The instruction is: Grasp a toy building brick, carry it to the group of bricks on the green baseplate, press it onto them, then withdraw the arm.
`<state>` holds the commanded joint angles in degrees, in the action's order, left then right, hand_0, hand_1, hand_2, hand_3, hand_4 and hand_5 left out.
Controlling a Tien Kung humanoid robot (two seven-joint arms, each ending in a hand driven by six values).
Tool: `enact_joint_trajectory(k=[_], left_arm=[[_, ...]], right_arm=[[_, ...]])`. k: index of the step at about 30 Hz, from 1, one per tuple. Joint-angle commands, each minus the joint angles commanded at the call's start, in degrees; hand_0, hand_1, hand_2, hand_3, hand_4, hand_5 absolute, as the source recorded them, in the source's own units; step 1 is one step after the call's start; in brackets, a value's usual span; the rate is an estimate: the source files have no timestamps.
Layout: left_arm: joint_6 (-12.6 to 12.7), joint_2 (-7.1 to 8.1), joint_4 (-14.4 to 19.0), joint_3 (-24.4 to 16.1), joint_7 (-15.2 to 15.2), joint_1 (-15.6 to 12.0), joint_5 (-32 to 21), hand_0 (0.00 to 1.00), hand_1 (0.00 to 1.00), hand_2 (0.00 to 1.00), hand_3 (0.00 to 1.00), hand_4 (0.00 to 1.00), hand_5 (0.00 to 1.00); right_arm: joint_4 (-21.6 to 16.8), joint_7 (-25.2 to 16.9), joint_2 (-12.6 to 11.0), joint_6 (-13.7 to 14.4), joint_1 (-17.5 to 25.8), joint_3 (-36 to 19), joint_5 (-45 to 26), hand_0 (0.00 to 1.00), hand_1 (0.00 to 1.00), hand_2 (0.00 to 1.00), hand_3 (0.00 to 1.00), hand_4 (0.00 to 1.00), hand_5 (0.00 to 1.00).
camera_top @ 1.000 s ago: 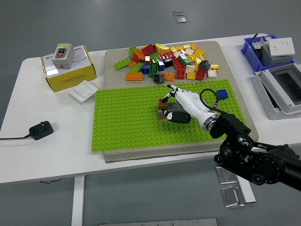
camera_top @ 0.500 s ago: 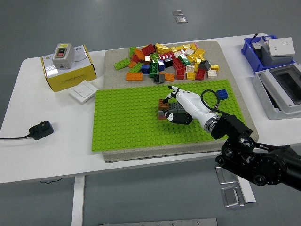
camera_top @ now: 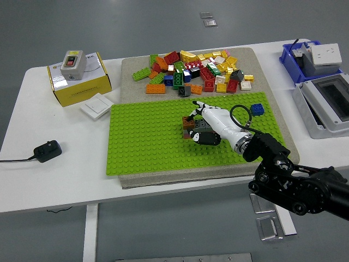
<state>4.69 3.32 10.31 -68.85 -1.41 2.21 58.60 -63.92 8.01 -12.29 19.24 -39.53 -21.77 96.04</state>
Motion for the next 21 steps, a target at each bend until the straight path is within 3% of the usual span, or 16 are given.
enact_joint_trajectory(k=[21], left_arm=[[0.0, 0.02, 0.0, -0.3, 0.0, -0.1, 0.2, 0.66, 0.66, 0.571, 0.59, 0.169, 0.676]], right_arm=[[0.7, -0.6, -0.3, -0.1, 0.4, -0.2, -3.2, 0.887, 0.924, 0.998, 0.647, 0.551, 0.472]])
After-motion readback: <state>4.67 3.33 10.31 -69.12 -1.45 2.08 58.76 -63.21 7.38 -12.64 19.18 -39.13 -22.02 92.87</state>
